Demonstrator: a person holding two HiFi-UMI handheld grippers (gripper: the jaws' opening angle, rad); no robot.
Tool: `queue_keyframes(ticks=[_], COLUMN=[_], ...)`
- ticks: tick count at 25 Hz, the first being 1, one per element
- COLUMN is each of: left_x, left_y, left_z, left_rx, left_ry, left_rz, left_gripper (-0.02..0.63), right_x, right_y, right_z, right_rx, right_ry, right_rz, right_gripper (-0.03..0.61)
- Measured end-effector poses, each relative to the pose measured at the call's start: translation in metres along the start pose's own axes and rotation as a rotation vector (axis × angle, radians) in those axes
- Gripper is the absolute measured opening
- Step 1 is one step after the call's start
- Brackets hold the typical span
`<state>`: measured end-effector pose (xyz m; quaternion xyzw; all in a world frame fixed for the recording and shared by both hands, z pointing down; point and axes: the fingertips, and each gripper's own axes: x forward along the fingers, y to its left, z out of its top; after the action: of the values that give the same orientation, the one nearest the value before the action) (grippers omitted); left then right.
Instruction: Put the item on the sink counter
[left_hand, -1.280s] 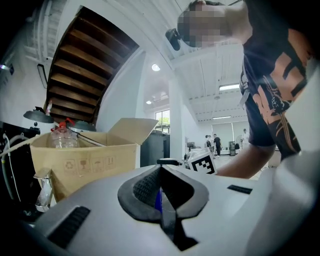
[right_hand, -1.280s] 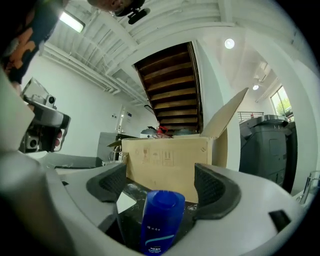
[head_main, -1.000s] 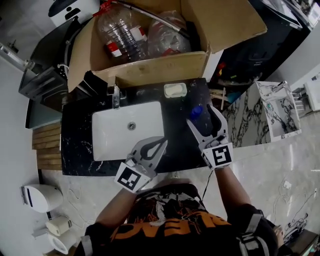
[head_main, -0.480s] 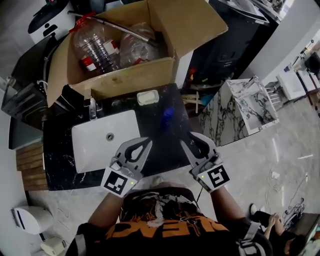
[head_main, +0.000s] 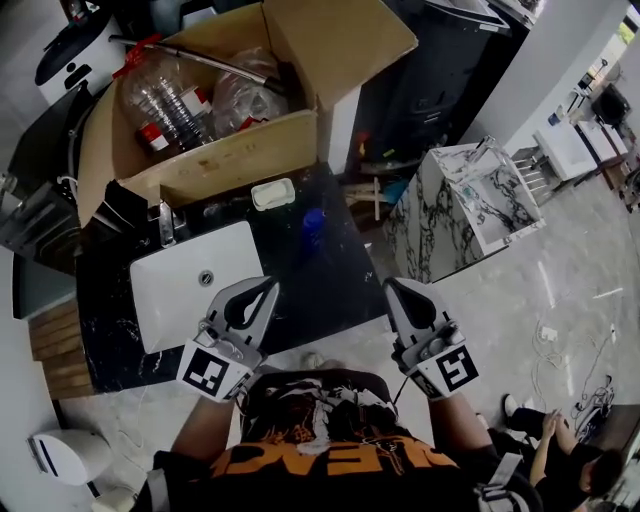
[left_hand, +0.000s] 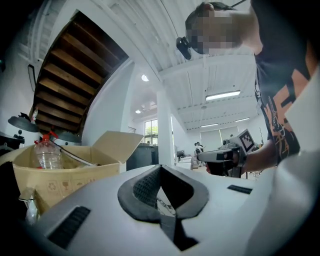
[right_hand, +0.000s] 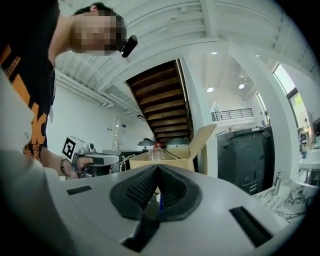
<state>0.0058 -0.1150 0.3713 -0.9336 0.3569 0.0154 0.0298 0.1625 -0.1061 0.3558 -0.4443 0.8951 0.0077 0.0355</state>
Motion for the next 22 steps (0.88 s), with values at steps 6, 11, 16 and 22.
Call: queue_keyframes(ticks=[6,11,16,22], left_x=[-0.008,-0.016,-0.015,-0.017], left_y=[0.001,0.008,0.009,0.015], left_z=[0.007,0.005,0.005,0.011], left_rx=[-0.024,-0.041,-0.049,-0.029], left_ry=[-0.002,0.007,0.018,0.003], left_rz=[0.023,0.043,0.064,0.074], left_gripper=[0.014,0.014,0.014,0.014], right_x=[-0.005,0.003,0.010,0.015], right_y=[-0.006,-0.004,-0.012,-0.022], right_z=[-0.002,-0.016,-0.012,-0.008], right_rx=[-0.020,-0.022,-0.021,-0.021], right_ry=[-0.014,0.003,-0.024,-0.040], right_rz=[-0.036,-0.025,-0.020,-0.037], right_gripper=[0.014,0.014,0.014,0.014])
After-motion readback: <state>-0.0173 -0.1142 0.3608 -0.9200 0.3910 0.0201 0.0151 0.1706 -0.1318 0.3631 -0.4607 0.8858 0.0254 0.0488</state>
